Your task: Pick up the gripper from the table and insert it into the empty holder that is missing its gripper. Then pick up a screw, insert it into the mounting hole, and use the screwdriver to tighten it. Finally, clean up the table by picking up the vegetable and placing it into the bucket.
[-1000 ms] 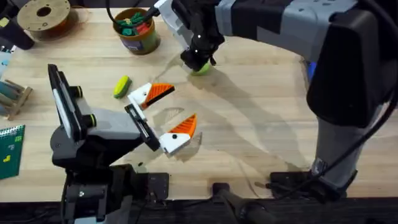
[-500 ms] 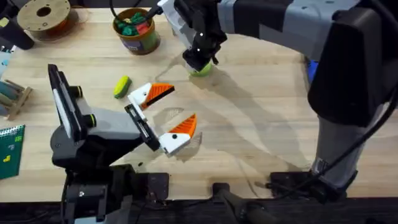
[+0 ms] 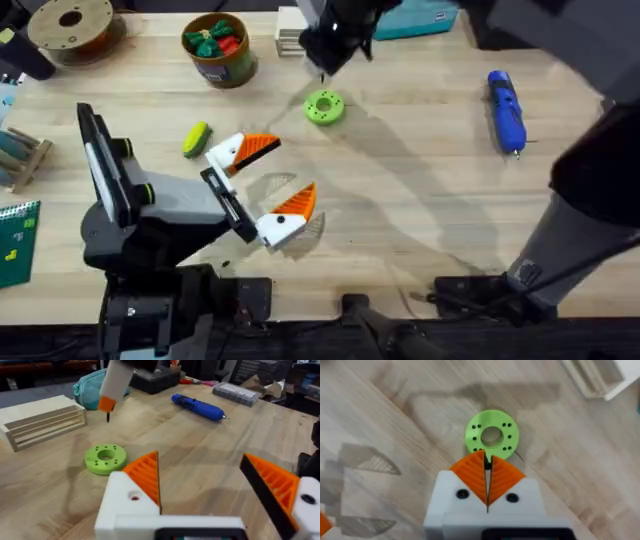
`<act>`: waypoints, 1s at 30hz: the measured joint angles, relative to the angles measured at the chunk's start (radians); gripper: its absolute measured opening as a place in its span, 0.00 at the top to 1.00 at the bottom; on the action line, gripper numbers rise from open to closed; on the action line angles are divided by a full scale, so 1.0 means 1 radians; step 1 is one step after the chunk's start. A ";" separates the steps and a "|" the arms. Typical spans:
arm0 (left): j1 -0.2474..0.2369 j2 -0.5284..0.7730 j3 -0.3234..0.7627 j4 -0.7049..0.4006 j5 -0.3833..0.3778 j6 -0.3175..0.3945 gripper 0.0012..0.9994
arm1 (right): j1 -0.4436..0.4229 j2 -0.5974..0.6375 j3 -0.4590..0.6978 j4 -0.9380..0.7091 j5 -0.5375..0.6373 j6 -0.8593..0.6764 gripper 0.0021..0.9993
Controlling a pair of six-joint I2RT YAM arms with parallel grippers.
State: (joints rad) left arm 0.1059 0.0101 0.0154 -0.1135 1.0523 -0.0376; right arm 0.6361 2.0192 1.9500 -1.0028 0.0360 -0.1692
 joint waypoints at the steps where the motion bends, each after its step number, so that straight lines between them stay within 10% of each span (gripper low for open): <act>1: 0.000 0.000 0.000 0.000 0.000 0.000 0.01 | 0.000 -0.010 0.014 -0.011 0.000 0.000 1.00; 10: 0.000 0.000 0.000 0.000 0.000 0.000 0.01 | 0.026 -0.062 0.122 -0.159 0.000 0.000 1.00; 15: 0.000 0.000 0.000 0.000 0.000 0.000 0.01 | 0.180 -0.082 0.333 -0.289 0.000 0.000 1.00; 30: 0.000 0.000 0.000 0.000 0.000 0.000 0.01 | 0.361 -0.094 0.359 -0.313 -0.001 -0.001 1.00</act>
State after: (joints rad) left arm 0.1059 0.0101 0.0154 -0.1135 1.0523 -0.0376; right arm 0.9969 1.9255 2.3085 -1.3163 0.0353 -0.1703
